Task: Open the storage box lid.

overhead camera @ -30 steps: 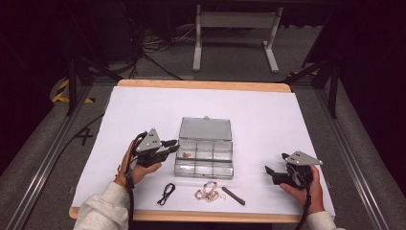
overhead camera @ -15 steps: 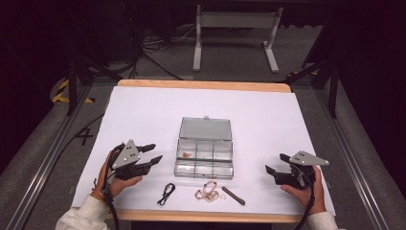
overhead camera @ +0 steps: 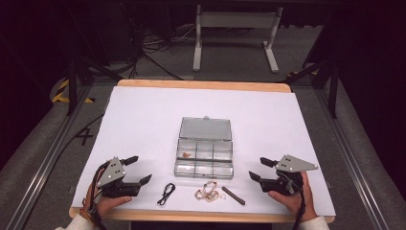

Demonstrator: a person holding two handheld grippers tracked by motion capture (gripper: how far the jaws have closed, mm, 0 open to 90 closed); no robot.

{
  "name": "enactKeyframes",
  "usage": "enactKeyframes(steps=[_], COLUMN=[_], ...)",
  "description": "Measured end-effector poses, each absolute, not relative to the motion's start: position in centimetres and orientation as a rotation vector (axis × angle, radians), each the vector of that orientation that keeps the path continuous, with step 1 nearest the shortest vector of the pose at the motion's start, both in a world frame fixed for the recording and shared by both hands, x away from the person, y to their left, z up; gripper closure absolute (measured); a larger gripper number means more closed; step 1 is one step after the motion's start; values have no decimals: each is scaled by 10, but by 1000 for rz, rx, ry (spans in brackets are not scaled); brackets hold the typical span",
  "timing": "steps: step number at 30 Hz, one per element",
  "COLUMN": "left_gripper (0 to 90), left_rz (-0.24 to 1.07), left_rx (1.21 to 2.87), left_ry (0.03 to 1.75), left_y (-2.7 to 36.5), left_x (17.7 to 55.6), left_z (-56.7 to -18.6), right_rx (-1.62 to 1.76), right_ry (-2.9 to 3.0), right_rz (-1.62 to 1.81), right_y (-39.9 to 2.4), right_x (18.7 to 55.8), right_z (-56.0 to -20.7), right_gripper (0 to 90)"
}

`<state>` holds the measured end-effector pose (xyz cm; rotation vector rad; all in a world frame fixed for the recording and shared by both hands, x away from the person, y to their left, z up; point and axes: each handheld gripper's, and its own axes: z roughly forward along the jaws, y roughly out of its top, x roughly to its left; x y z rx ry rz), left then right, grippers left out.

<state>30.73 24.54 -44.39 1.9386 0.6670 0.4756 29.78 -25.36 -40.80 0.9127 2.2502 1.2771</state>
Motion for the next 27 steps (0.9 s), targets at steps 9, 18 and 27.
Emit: enactKeyframes(steps=[9,18,27], left_gripper=[176,172,168], left_rz=[450,417,407], left_rx=[1907,1910,1917], left_ry=[671,671,668], left_y=[245,248,246], left_x=[308,311,310], left_z=[-450,-457,-458], right_rx=[825,706,629], right_ry=[2325,2449,2551], right_rz=[1363,1342,1304], right_y=[-223,-179,-156], right_x=[289,281,282], right_z=[-403,-410,-422], right_gripper=[385,474,554])
